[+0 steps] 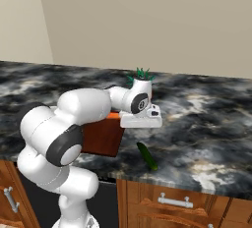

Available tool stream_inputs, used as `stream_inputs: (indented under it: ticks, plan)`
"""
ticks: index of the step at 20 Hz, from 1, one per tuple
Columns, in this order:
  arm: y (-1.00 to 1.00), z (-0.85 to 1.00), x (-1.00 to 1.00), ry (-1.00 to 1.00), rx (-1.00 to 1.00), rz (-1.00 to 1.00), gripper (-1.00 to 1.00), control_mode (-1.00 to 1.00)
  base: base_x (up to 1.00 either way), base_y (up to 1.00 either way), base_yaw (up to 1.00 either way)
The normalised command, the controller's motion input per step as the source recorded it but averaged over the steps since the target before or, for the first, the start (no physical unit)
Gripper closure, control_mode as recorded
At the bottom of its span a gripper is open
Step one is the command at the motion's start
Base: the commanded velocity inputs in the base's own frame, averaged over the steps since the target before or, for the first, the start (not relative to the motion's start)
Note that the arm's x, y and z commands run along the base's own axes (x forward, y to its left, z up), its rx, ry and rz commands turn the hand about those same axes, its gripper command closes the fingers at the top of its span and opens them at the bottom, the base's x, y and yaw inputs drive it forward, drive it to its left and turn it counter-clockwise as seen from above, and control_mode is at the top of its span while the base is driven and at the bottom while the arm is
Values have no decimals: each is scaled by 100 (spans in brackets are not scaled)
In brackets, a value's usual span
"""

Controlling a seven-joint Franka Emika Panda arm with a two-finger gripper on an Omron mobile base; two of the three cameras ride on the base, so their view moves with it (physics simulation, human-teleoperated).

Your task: Place the two vegetables and bowl onto the tray for setting up a vegetable dip station.

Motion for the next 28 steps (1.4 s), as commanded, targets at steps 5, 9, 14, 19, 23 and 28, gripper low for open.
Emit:
stream_inputs:
  ticks: [5,9,14,19,23,28]
  plan:
    - [-8,-19,-11,0,0,-9,-100,-100,0,0,0]
    - [-8,-16,-20,0,0,-7,-100,-100,0,0,0]
    - [-9,-26,-3,0,0,-2,-100,-100,0,0,0]
    - [-4,-27,0,0,0,0,-100,-100,0,0,0]
    - [-1,-19,0,0,0,0,-100,-100,0,0,0]
    - [-1,-22,0,0,0,0,-100,-100,0,0,0]
